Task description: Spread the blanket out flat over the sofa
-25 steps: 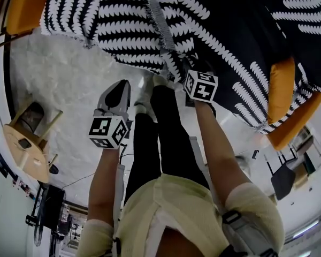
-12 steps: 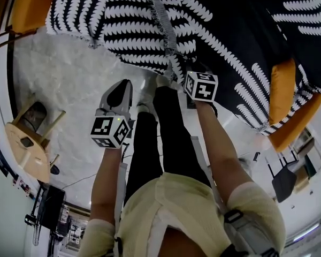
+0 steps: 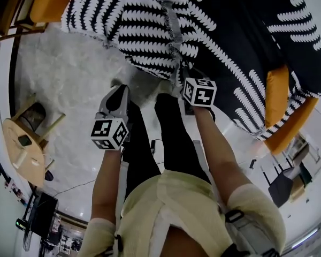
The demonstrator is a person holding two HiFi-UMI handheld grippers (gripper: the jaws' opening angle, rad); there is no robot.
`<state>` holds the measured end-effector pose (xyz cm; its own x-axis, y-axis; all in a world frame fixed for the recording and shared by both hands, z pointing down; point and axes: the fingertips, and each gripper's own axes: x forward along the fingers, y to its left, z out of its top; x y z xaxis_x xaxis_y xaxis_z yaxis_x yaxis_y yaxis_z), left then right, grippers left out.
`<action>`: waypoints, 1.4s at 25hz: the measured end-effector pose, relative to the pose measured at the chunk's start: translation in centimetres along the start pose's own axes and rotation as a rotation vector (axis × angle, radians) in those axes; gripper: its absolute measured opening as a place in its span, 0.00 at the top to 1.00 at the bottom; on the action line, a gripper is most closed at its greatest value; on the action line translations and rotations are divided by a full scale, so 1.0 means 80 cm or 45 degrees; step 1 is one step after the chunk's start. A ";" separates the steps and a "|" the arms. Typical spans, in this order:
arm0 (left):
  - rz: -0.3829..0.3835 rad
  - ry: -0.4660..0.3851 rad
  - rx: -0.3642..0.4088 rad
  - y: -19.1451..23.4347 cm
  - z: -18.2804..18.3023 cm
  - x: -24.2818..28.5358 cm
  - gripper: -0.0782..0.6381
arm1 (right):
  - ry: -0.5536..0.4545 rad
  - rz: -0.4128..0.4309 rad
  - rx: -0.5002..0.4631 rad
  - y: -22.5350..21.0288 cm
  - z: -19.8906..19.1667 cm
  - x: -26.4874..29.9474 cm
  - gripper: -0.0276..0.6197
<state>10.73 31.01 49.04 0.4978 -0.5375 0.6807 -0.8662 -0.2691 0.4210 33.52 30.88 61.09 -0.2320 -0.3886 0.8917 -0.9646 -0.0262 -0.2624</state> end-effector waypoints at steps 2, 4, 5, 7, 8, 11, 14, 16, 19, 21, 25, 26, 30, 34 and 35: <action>-0.015 -0.005 -0.008 0.010 -0.001 -0.008 0.85 | -0.015 -0.001 0.001 0.019 0.007 -0.003 0.90; -0.032 -0.005 -0.007 0.019 -0.002 -0.017 0.85 | -0.027 0.000 0.001 0.040 0.011 -0.007 0.91; -0.039 -0.008 -0.007 0.023 0.000 -0.022 0.85 | -0.033 0.002 0.000 0.052 0.012 -0.009 0.91; -0.049 -0.023 -0.012 0.035 0.005 -0.033 0.85 | -0.044 -0.001 -0.005 0.073 0.016 -0.010 0.91; -0.052 -0.033 -0.013 0.042 0.010 -0.038 0.85 | -0.050 -0.005 -0.006 0.083 0.019 -0.010 0.91; -0.051 -0.060 -0.013 0.070 0.026 -0.058 0.85 | -0.065 -0.017 0.000 0.115 0.029 -0.010 0.91; -0.034 -0.078 -0.030 0.105 0.037 -0.080 0.85 | -0.072 -0.020 -0.018 0.152 0.040 -0.008 0.91; -0.021 -0.090 -0.049 0.130 0.039 -0.094 0.85 | -0.080 -0.018 -0.037 0.177 0.047 -0.005 0.91; -0.011 -0.111 -0.070 0.164 0.043 -0.114 0.85 | -0.096 -0.023 -0.067 0.214 0.059 0.000 0.91; -0.010 -0.130 -0.081 0.182 0.050 -0.124 0.85 | -0.113 -0.029 -0.083 0.235 0.071 0.005 0.91; -0.009 -0.163 -0.093 0.217 0.064 -0.147 0.85 | -0.152 -0.041 -0.081 0.276 0.091 0.015 0.91; -0.010 -0.167 -0.094 0.227 0.066 -0.154 0.85 | -0.163 -0.045 -0.078 0.286 0.094 0.017 0.91; 0.003 -0.170 -0.081 0.265 0.071 -0.178 0.85 | -0.202 -0.044 -0.071 0.327 0.110 0.024 0.91; 0.029 -0.174 -0.090 0.286 0.079 -0.183 0.85 | -0.199 -0.019 -0.083 0.353 0.121 0.035 0.91; 0.031 -0.173 -0.095 0.287 0.082 -0.181 0.85 | -0.196 -0.012 -0.082 0.357 0.124 0.038 0.91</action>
<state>-16.65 27.38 44.91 0.4618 -0.6479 0.6058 -0.8699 -0.1974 0.4520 6.52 19.79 52.63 -0.2058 -0.5254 0.8256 -0.9738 0.0266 -0.2258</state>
